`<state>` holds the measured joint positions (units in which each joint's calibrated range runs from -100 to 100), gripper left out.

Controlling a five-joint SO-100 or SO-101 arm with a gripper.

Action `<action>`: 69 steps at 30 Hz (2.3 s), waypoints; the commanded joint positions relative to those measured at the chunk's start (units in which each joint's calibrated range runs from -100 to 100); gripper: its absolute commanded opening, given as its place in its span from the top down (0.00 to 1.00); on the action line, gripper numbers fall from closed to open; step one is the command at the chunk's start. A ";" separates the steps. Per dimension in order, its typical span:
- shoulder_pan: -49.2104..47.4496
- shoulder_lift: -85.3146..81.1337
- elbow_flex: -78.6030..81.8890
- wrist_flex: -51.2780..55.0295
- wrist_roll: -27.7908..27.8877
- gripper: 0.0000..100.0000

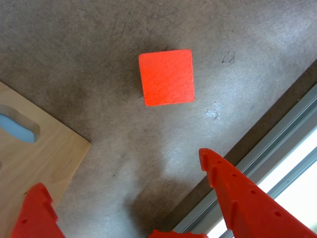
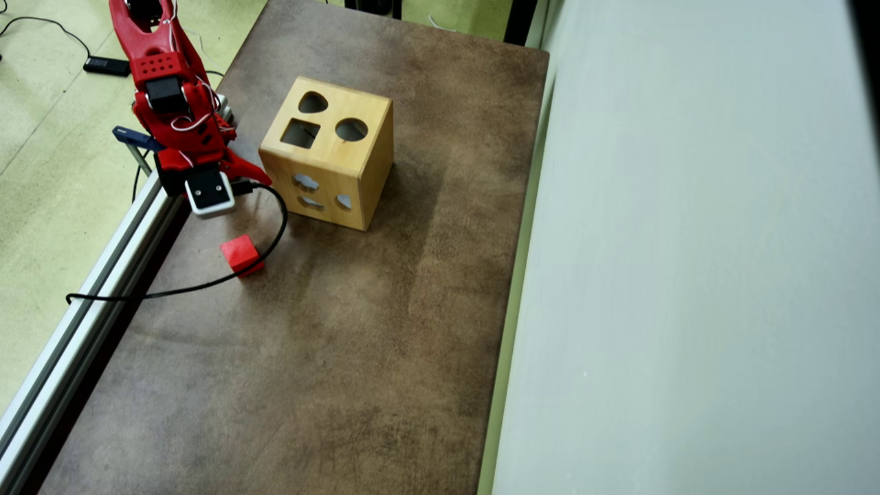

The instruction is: Pick and place the red cube on the square hole

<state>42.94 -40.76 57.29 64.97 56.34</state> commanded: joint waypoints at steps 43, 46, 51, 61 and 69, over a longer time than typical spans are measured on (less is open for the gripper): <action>4.46 29.68 -2.28 -29.63 4.64 0.55; 4.46 32.48 -2.37 -34.05 4.59 0.55; 4.46 36.39 -3.00 -38.31 4.49 0.55; 4.46 36.64 -2.19 -37.75 4.30 0.55; 4.46 35.79 -2.19 -37.67 4.25 0.55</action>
<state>47.75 -3.64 56.84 27.20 60.73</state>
